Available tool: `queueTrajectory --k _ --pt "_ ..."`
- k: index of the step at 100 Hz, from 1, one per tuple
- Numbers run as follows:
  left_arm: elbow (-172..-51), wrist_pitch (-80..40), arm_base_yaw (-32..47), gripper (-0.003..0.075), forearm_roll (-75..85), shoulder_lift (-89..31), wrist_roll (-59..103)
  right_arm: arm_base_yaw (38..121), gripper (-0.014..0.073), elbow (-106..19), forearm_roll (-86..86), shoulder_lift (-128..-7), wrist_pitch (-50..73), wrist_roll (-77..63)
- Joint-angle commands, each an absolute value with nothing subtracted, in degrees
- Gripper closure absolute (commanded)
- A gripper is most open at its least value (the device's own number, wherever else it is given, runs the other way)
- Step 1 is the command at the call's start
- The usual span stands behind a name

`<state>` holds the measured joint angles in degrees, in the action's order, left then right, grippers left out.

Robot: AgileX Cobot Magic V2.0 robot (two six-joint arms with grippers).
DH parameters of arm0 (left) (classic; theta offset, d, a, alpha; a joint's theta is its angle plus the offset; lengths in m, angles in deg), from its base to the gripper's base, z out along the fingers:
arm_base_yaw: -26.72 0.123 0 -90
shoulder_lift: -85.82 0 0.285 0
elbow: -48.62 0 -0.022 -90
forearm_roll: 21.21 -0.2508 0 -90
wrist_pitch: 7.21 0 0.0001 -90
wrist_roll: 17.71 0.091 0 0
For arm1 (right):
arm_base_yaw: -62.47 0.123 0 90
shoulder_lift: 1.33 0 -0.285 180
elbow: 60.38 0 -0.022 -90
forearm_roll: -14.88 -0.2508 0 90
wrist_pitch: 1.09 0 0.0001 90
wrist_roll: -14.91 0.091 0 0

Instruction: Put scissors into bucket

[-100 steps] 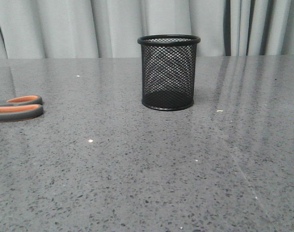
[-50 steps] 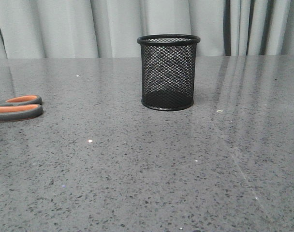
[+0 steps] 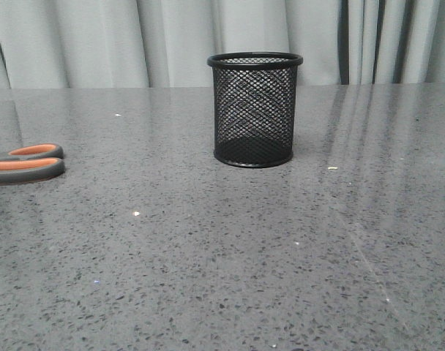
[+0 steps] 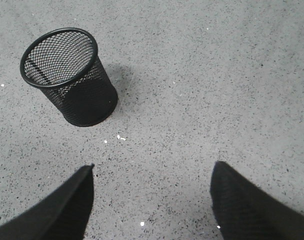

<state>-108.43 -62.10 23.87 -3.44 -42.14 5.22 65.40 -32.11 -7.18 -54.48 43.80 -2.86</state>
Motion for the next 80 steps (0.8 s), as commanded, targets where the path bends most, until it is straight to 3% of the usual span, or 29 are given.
queueTrajectory --k 1,25,47,80 --pt "-110.4 -60.2 23.9 0.0312 -0.2 -40.5 8.6 65.0 0.0118 -34.1 -8.3 -54.4 40.8 -3.5" --pt "-111.8 -64.2 23.9 0.0312 1.3 -30.0 18.8 65.0 0.0118 -34.1 -8.3 -54.4 41.2 -3.5" --pt "-120.7 -74.2 23.9 0.0311 0.3 -16.0 27.5 65.0 0.0118 -34.1 -8.5 -54.4 41.3 -3.5" --pt "-131.9 -80.4 23.7 0.0311 -1.8 -3.4 53.4 65.0 0.0118 -34.1 -8.5 -54.4 41.3 -3.7"
